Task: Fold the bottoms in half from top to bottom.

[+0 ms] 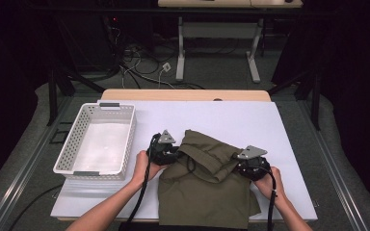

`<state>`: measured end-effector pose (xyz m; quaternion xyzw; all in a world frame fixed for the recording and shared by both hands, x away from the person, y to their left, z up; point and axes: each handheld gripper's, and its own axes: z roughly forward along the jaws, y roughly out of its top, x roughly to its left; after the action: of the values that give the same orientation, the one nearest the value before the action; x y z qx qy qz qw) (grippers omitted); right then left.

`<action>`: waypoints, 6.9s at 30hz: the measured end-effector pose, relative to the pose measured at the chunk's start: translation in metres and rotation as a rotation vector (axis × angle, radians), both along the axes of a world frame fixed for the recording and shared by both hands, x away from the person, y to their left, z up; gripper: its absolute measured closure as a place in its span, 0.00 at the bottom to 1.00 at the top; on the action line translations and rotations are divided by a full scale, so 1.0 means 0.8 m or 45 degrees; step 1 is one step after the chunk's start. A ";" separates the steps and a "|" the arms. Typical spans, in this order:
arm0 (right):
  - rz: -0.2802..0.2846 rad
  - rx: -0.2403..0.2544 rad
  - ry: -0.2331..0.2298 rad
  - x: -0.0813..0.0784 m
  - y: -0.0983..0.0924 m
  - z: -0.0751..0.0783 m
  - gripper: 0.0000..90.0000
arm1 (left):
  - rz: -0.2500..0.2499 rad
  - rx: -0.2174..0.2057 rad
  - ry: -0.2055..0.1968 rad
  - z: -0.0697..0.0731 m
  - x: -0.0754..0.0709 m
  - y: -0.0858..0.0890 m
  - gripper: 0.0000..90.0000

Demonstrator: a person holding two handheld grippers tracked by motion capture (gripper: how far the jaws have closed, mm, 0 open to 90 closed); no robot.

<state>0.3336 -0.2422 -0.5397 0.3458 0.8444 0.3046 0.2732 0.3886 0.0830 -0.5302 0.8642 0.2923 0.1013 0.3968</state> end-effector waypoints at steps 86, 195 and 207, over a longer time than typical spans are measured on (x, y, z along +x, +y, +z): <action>-0.195 0.172 0.294 -0.020 -0.003 0.009 0.33 | -0.082 0.021 0.099 -0.013 -0.024 -0.030 0.65; -0.244 0.284 0.330 0.025 0.016 0.022 0.51 | 0.044 -0.054 0.085 0.006 -0.009 -0.015 0.47; -0.213 0.263 0.304 0.041 0.028 -0.001 0.73 | -0.038 -0.041 0.130 -0.022 -0.005 -0.026 0.86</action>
<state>0.3668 -0.2198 -0.5406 0.4749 0.8033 0.3227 0.1585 0.3849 0.0619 -0.5476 0.8660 0.3010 0.0465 0.3965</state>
